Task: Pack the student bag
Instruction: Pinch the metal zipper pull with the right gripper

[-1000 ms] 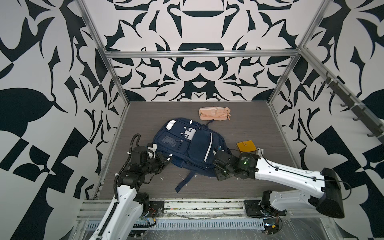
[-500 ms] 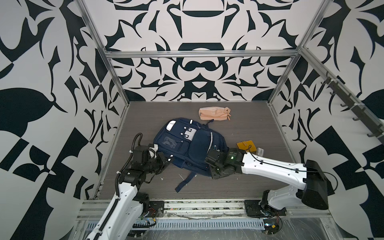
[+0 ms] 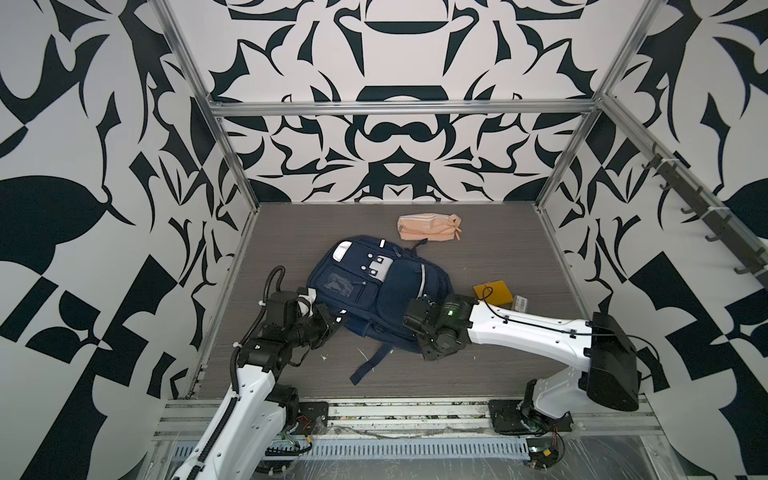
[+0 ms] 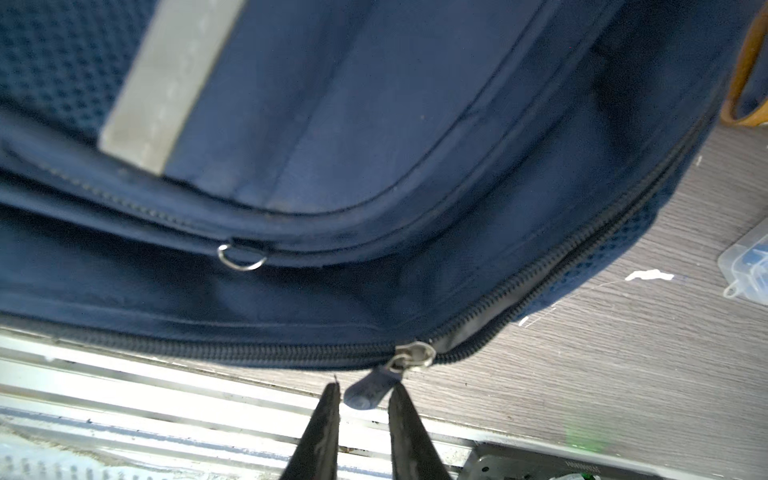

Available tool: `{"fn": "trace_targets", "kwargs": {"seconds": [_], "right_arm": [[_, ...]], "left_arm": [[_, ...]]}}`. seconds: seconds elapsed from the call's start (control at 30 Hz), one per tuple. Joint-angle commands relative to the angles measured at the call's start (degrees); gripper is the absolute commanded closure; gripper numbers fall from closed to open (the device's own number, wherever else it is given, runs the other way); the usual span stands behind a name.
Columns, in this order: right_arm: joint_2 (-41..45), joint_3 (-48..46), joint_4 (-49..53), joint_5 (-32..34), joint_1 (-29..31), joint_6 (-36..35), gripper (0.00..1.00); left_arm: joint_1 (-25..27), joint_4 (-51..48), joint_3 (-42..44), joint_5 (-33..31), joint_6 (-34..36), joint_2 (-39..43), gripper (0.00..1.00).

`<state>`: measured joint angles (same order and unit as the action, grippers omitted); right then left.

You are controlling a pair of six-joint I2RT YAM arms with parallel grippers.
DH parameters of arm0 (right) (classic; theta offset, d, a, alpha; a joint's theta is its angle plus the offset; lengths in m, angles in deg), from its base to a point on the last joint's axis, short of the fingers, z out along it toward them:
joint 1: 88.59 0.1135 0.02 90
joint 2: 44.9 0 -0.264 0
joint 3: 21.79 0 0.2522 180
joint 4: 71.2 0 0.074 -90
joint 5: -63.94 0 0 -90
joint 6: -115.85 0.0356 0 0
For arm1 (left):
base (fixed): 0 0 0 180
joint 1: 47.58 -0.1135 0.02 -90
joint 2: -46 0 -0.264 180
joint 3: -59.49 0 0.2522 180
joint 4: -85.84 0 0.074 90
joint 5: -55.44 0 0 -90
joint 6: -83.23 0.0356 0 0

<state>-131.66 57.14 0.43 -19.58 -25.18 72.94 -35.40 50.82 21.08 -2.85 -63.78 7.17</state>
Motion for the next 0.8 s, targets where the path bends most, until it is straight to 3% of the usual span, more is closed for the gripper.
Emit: {"fn": "trace_targets", "kwargs": {"seconds": [0.0, 0.2, 0.37, 0.5, 0.6, 0.77], "right_arm": [[-0.2, 0.2, 1.0, 1.9, 0.0, -0.8, 0.75], [-1.7, -1.2, -0.8, 1.9, 0.0, -1.0, 0.75], [-2.0, -1.7, -0.9, 2.6, -0.4, -1.8, 0.67], [-1.9, -2.3, -0.9, 3.2, -1.1, -2.2, 0.67], [-1.4, -2.6, -1.1, 3.7, -1.6, -2.3, 0.72], [-0.8, -2.8, 0.0, 4.1, -1.9, -2.5, 0.90]], "left_arm": [[0.2, 4.9, -3.0, 1.5, 0.5, 0.1, 1.00], [0.3, 5.4, -3.0, 1.4, 0.3, -0.6, 1.00], [0.2, 5.6, -2.9, 1.3, 0.3, -0.6, 1.00], [0.3, 5.7, -2.7, 1.2, 0.1, -0.6, 1.00], [0.2, 5.7, -2.6, 1.1, 0.1, -0.5, 1.00], [0.2, 5.5, -2.4, 1.1, -0.1, -0.2, 1.00]]}}
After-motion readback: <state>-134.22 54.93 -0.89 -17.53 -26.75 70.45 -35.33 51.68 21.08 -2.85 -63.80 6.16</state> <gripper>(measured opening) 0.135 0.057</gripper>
